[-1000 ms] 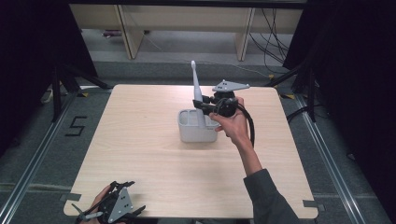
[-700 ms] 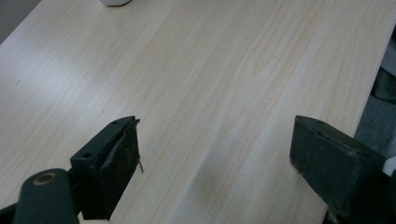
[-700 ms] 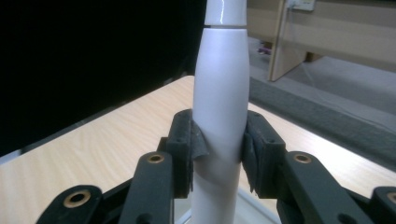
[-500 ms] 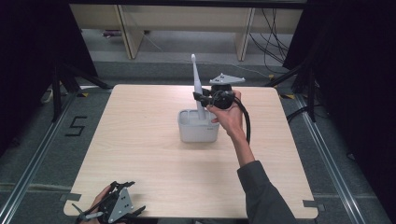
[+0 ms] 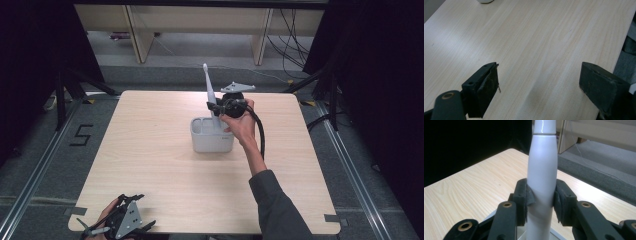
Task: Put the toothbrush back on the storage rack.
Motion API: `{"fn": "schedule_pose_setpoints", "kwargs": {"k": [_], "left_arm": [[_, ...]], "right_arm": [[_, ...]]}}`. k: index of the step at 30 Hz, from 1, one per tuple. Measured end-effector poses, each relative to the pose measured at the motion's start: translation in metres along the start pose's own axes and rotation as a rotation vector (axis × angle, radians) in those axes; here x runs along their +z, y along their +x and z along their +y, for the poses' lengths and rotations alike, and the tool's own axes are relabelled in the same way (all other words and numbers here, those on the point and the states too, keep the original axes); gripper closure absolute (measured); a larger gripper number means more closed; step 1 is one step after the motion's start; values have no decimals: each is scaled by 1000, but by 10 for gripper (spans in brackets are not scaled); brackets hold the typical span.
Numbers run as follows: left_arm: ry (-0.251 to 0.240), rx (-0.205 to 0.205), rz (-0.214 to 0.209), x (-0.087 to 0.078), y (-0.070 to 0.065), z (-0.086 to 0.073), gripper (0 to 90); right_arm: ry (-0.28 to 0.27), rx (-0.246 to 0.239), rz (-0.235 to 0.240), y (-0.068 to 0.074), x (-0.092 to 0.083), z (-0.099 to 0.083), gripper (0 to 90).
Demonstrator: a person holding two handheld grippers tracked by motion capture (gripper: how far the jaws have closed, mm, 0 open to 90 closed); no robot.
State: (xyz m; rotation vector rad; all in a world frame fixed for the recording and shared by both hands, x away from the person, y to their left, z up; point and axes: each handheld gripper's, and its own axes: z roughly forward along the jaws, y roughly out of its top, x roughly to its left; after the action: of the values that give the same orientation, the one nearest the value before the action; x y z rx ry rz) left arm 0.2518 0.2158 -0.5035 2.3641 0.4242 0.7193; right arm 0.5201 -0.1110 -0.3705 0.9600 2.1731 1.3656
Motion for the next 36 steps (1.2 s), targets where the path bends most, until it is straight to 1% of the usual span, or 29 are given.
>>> {"fn": "schedule_pose_setpoints", "kwargs": {"k": [2, 3, 4, 5, 7, 8, 9, 10, 11, 12, 13, 14, 17, 18, 19, 20, 21, 25, 26, 27, 28, 29, 30, 31, 32, 33, 34, 35, 36], "left_arm": [[-4, -6, 7, 1, 0, 0, 153], [-4, -6, 7, 1, 0, 0, 154], [-7, -7, 7, 1, -1, 0, 153], [-6, -6, 7, 1, -1, 0, 153], [-6, -6, 7, 1, -1, 0, 153], [-11, -7, 6, 1, 0, 0, 154], [-11, -7, 6, 1, 0, 0, 153], [-11, -8, 6, 1, -1, 0, 153], [-8, -7, 6, 1, 0, 0, 154], [-11, -8, 6, 1, -1, 0, 154], [-11, -8, 6, 1, -1, 0, 154], [-11, -7, 6, 1, -1, 0, 154], [-10, -7, 6, 1, 0, 0, 154], [-9, -6, 5, 1, 0, 0, 153], [-9, -6, 5, 1, 0, 0, 154], [-7, -5, 5, 1, 0, 0, 154], [-9, -6, 5, 1, -1, 0, 154], [-8, -6, 6, 1, -1, 0, 153], [-11, -9, 6, 1, -1, 0, 154], [-11, -9, 6, 1, -1, 0, 154], [-11, -8, 6, 1, -1, 0, 154], [-10, -8, 6, 1, -1, 0, 153], [-10, -8, 6, 1, -1, 0, 153], [-10, -7, 6, 1, -1, 0, 153], [-6, -6, 6, 1, -1, 0, 153], [-6, -6, 6, 1, -1, 0, 154], [-7, -6, 7, 1, 0, 0, 154], [-9, -8, 6, 1, -1, 0, 154], [-1, 3, 2, 0, 0, 0, 153]], "right_arm": [[1, -7, -3, 0, 3, -4, 668], [18, -1, -4, 1, 4, -6, 668], [28, -13, 5, 1, 6, -8, 668], [40, -8, -4, 1, 6, -10, 668], [54, -6, -3, 1, 7, -12, 668], [72, -15, 0, 1, 10, -15, 668], [72, -15, 0, 1, 10, -15, 668], [79, 1, 1, 3, 11, -17, 668], [96, -29, -1, 1, 12, -18, 668], [103, -4, 6, 3, 14, -20, 668], [101, -18, 1, 3, 15, -21, 668], [117, -9, 0, 4, 14, -21, 668], [122, -9, 8, 5, 18, -25, 667], [139, -22, 9, 5, 17, -25, 667], [139, -22, 9, 5, 17, -25, 667], [164, -14, 5, 7, 18, -27, 667], [164, -14, 5, 7, 18, -27, 667], [185, -48, 6, 8, 23, -31, 667], [207, -22, 2, 10, 22, -31, 667], [207, -22, 2, 10, 22, -31, 667], [200, -62, 5, 9, 25, -32, 667], [222, -37, 9, 11, 25, -33, 667], [228, -42, 11, 11, 26, -33, 667], [211, -48, 4, 12, 28, -34, 667], [241, -33, 14, 13, 27, -34, 667], [241, -33, 14, 13, 27, -34, 667], [225, -38, -1, 14, 30, -36, 667], [256, -40, 10, 14, 29, -34, 667], [266, -40, 13, 15, 29, -34, 667]]}}
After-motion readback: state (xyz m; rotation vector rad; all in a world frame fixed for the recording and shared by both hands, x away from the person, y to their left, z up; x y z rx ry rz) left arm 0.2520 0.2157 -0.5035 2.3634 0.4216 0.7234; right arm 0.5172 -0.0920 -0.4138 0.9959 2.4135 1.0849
